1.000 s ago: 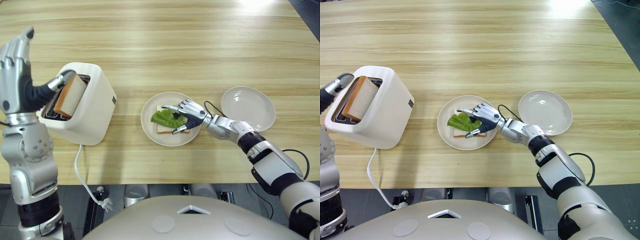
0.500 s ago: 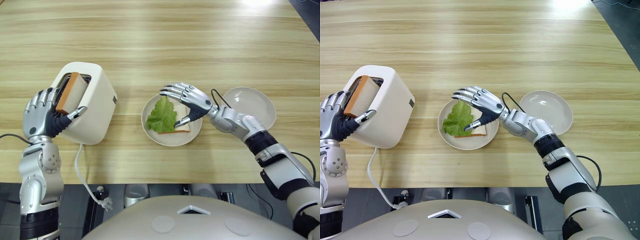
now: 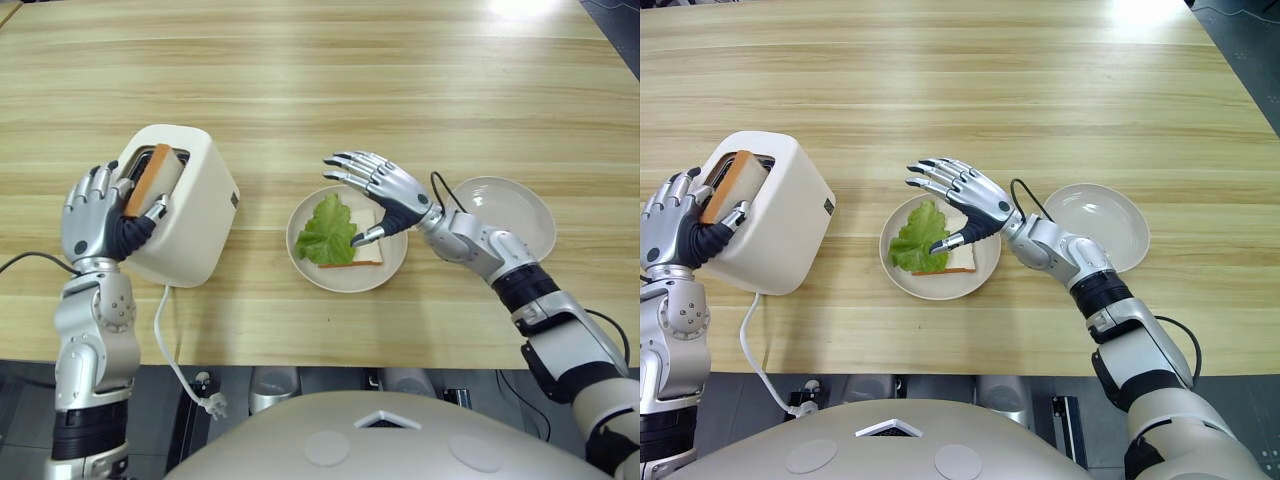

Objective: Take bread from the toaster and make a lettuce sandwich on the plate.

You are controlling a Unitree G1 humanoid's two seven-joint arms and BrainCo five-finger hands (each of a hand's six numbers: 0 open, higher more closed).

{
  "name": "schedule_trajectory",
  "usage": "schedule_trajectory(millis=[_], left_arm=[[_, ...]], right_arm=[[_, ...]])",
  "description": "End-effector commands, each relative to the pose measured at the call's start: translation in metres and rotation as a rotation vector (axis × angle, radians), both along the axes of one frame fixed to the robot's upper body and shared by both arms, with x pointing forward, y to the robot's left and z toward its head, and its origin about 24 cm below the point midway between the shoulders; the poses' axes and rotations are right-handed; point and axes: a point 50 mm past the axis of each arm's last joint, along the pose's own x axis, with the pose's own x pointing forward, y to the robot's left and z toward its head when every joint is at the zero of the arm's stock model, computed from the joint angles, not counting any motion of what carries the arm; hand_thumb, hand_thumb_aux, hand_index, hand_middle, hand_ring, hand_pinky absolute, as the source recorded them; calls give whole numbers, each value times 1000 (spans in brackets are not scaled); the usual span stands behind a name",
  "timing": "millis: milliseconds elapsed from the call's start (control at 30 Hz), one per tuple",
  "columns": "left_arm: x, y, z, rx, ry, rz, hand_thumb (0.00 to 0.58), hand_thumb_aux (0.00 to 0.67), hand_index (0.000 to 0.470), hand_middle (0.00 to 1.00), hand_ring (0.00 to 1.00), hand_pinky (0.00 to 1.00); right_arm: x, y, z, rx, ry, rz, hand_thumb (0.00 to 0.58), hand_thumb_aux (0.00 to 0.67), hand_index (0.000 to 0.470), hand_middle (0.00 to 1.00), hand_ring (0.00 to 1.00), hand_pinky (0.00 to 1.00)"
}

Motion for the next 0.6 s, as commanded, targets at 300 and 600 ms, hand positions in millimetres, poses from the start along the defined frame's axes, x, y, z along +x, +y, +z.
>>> schedule_trajectory(millis=[300,600], left_arm=[[23,-26,45,72,-229,-111,580,670,460,0,0,0],[32,-60,103,76,-480,-288,580,670,460,1000,1000,1000]], right_arm=[[1,-6,-9,12,34,-56,0,0,0,0,0,0],[8,-27,-5,43,9,-149,0,0,0,0,0,0]])
